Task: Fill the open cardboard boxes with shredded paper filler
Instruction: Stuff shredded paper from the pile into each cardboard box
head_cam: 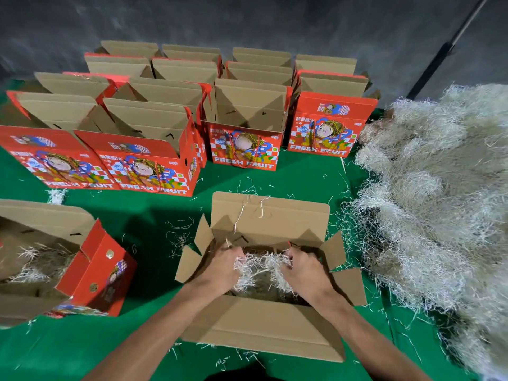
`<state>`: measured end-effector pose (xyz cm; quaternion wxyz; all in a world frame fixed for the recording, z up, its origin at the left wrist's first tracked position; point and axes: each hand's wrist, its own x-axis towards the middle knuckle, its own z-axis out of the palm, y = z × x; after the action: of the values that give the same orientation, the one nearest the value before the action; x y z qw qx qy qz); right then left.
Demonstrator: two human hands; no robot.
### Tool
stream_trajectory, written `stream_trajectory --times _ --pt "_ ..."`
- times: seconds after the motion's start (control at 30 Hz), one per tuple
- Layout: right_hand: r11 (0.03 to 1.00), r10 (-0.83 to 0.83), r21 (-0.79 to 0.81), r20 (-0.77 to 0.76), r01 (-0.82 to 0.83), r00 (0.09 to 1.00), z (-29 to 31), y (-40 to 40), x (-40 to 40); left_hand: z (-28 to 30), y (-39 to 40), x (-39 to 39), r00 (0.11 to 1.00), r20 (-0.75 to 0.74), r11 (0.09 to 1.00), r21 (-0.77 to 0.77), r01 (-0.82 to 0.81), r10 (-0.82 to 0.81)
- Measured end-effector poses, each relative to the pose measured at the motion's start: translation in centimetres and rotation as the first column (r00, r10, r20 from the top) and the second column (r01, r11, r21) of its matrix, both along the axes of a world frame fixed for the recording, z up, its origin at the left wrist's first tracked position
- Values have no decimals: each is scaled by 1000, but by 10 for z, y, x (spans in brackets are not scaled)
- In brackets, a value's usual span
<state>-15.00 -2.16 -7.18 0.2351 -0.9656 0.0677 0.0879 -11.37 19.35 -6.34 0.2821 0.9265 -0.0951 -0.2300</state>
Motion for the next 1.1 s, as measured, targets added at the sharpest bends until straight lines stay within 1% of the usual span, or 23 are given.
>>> stream_trajectory --times 0.03,0.1,0.17,0.2,0.27,0.3,0.33,0.37,0.4,0.47,0.5,0.6,0.67,0.73,0.8,0.87,0.9,0.93,0.97,1.0,1.03,1.07,1.1 --pt "998 -6 65 21 5 1000 0 -2 0 0 0 0 999 -11 999 -5 40 -40" --pt "965 4 261 13 -7 1000 1 -5 -1 4 0 1 992 34 993 18 119 -120" --pt "876 19 481 9 -21 1000 3 -6 -2 10 -5 3 982 103 988 -6 157 -156" --pt "828 15 560 13 -20 1000 5 -5 -3 11 -8 5 987 90 988 -64 140 -134" --pt "739 2 674 14 -10 1000 8 -2 -3 12 -12 8 999 -20 978 -202 43 -48" --pt "707 -2 708 9 -5 1000 9 -2 -3 11 -12 9 998 -68 967 -256 -8 -10" --pt "694 -8 720 4 3 1000 10 0 -3 10 -11 9 997 -78 961 -276 -22 1" --pt "706 -19 708 -1 15 1000 11 2 -4 9 -11 8 997 -71 959 -284 -21 1" --pt "744 -30 668 -2 23 1000 12 4 -6 9 -11 6 998 -59 960 -280 -17 0" --pt "849 -51 528 18 34 999 10 7 -9 6 -12 3 999 -45 965 -259 -41 31" --pt "880 -73 472 18 56 997 8 6 -11 4 -11 3 997 -46 964 -259 -68 58" --pt "920 -178 356 8 164 984 3 -6 -14 7 0 6 974 -72 922 -314 -226 215" --pt "948 -176 275 33 160 984 3 -11 -12 15 1 9 977 -20 926 -317 -205 210" --pt "984 -119 135 38 113 992 2 -9 -11 21 -5 10 992 55 973 -207 -101 115" --pt "998 -66 -7 -8 66 998 2 -9 -10 25 -10 11 990 138 998 -66 -18 27" --pt "999 -9 -40 -58 7 998 5 -11 -13 24 -9 9 991 120 998 22 55 -57" --pt "999 15 -43 -46 -17 999 10 -11 -15 23 -8 7 990 83 992 65 109 -114" --pt "995 44 -93 -4 -44 999 19 -10 -16 20 -6 4 984 53 980 116 161 -168" --pt "980 91 -184 58 -79 994 26 -9 -16 19 -5 2 977 42 964 181 196 -207" --pt "957 146 -267 106 -114 984 34 -8 -15 19 -6 2 972 59 947 244 208 -228" --pt "941 197 -303 133 -150 971 40 -7 -12 20 -7 3 967 75 930 300 210 -243" --pt "926 251 -315 107 -207 962 46 -6 -8 22 -11 6 962 84 911 352 214 -258" --pt "922 304 -270 64 -276 951 50 -3 -3 23 -16 11 959 78 887 407 220 -274"
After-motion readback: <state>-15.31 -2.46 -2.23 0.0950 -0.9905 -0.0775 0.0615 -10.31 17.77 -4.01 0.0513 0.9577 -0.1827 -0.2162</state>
